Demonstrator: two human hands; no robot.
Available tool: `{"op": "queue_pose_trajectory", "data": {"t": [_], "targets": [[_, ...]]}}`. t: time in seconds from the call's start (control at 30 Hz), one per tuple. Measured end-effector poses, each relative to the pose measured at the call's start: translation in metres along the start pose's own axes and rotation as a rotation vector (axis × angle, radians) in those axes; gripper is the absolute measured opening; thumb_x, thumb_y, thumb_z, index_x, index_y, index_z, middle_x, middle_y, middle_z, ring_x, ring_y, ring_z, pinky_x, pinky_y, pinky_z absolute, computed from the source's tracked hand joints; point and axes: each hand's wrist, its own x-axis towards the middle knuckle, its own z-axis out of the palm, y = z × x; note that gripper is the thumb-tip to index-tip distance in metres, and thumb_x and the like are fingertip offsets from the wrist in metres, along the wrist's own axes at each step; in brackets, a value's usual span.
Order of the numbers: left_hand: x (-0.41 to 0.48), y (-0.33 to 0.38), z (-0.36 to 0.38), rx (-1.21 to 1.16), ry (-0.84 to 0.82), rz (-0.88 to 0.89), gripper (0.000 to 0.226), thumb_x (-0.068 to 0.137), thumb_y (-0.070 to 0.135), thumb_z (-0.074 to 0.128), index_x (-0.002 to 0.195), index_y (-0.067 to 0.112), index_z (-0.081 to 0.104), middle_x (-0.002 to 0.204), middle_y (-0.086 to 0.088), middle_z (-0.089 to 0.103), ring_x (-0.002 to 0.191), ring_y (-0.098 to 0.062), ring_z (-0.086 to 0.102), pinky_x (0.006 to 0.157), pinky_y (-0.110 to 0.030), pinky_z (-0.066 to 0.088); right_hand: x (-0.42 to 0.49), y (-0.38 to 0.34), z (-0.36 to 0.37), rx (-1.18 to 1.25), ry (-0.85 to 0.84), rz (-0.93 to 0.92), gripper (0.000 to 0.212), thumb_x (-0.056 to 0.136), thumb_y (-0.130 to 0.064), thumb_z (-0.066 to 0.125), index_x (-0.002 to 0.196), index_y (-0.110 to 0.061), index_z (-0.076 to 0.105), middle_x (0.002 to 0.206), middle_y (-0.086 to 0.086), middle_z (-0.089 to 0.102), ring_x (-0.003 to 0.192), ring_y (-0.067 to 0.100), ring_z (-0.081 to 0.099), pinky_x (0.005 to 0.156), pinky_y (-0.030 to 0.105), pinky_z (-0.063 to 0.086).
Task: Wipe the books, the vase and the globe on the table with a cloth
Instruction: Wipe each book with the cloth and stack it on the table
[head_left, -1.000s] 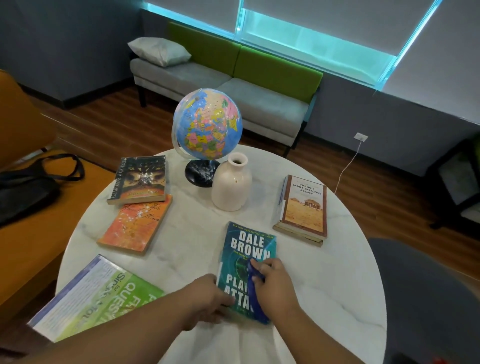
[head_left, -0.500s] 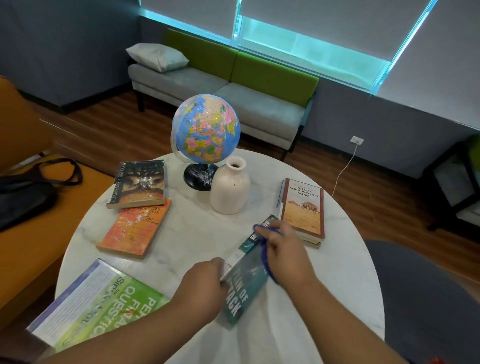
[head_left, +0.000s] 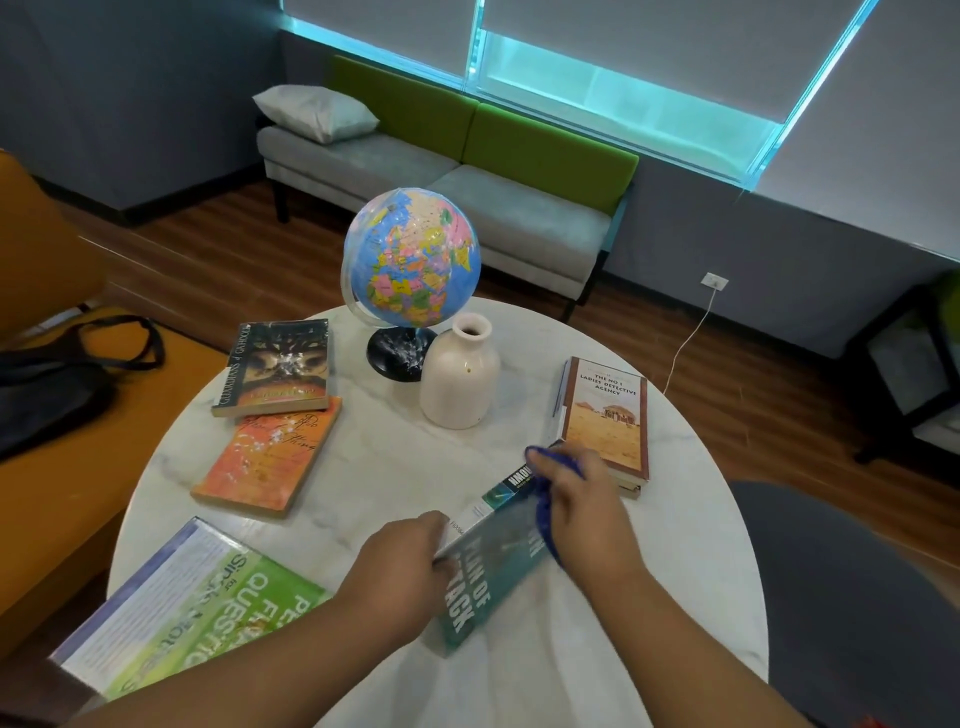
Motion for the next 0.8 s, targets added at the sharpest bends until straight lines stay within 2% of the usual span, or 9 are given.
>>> {"op": "queue_pose_trajectory", "data": {"t": [0.07,0.13,0.23,0.3,0.4,0.47,0.53,0.67,0.8], "targets": [[0.001,-0.005,-0.003,-0.068,-0.014,-0.008,0.009,0.087,0.027,0.059,0.086,0.02,0.055,0.086,0.004,0.065,0.08,-0.013,0.06,0.067,-0.029,0.047,0.008,0.012,-0.008,0.122,0.134,0.246,0.044,0.092,0.0,0.045,0.122,-0.029,0.06,0.134,0.003,0.045,0.121,0.021,0.045,0.092,0.011,0.032],[0.0,-0.011,-0.007,-0.244,-0.034,-0.041,0.005,0.086,0.02,0.064,0.084,0.019,0.059,0.082,0.003,0.066,0.079,-0.013,0.062,0.069,-0.029,0.052,0.005,0.017,-0.015,0.41,0.214,0.548,0.045,0.096,0.002,0.042,0.121,-0.031,0.062,0.131,-0.002,0.05,0.118,0.022,0.05,0.092,0.021,0.038],[-0.001,-0.015,-0.018,-0.628,-0.059,-0.118,0.01,0.087,0.006,0.065,0.091,0.015,0.064,0.087,-0.008,0.07,0.08,-0.021,0.068,0.066,-0.03,0.059,-0.012,0.018,-0.019,0.996,0.189,0.966,0.026,0.094,-0.004,0.047,0.104,-0.012,0.07,0.098,0.005,0.064,0.087,0.022,0.06,0.075,0.028,0.047],[0.001,-0.016,-0.024,-0.817,-0.067,-0.146,0.014,0.089,0.004,0.064,0.099,0.013,0.064,0.093,-0.012,0.071,0.084,-0.025,0.07,0.069,-0.034,0.06,-0.028,0.013,-0.011,1.172,0.115,1.074,0.02,0.09,-0.02,0.06,0.096,-0.003,0.069,0.086,0.017,0.065,0.078,0.03,0.063,0.077,0.035,0.055],[0.007,-0.008,-0.03,-1.025,-0.121,-0.152,0.021,0.09,0.009,0.065,0.11,0.011,0.061,0.097,-0.011,0.074,0.087,-0.026,0.07,0.074,-0.035,0.059,-0.047,-0.001,0.001,1.136,-0.115,1.083,0.056,0.081,-0.053,0.064,0.104,-0.003,0.07,0.105,0.026,0.067,0.093,0.041,0.067,0.078,0.052,0.057],[0.013,0.0,-0.03,-1.104,-0.16,-0.152,0.022,0.091,0.011,0.064,0.112,0.011,0.059,0.098,-0.011,0.074,0.088,-0.026,0.07,0.075,-0.034,0.057,-0.054,-0.011,0.002,1.226,-0.283,1.055,0.058,0.073,-0.056,0.063,0.102,-0.007,0.074,0.109,0.026,0.067,0.095,0.041,0.067,0.075,0.051,0.057],[0.017,0.009,-0.03,-1.152,-0.193,-0.159,0.019,0.093,0.011,0.059,0.113,0.011,0.059,0.098,-0.011,0.074,0.088,-0.025,0.071,0.076,-0.034,0.057,-0.058,-0.017,0.002,1.353,-0.364,1.024,0.05,0.072,-0.05,0.058,0.094,-0.01,0.077,0.105,0.022,0.07,0.089,0.038,0.069,0.064,0.041,0.058],[0.024,0.023,-0.024,-1.215,-0.204,-0.169,0.02,0.093,0.01,0.058,0.113,0.008,0.057,0.102,-0.014,0.073,0.088,-0.023,0.071,0.074,-0.033,0.059,-0.057,-0.022,-0.003,1.427,-0.264,0.856,0.046,0.076,-0.032,0.061,0.117,-0.011,0.062,0.11,0.019,0.069,0.1,0.037,0.067,0.077,0.04,0.056],[0.033,0.037,-0.024,-1.172,-0.26,-0.11,0.024,0.094,0.014,0.057,0.118,0.01,0.056,0.107,-0.01,0.073,0.095,-0.021,0.069,0.08,-0.031,0.057,-0.05,-0.01,-0.01,1.433,-0.1,0.776,0.042,0.08,-0.022,0.062,0.122,-0.019,0.058,0.112,0.016,0.069,0.102,0.035,0.067,0.081,0.044,0.055]]}}
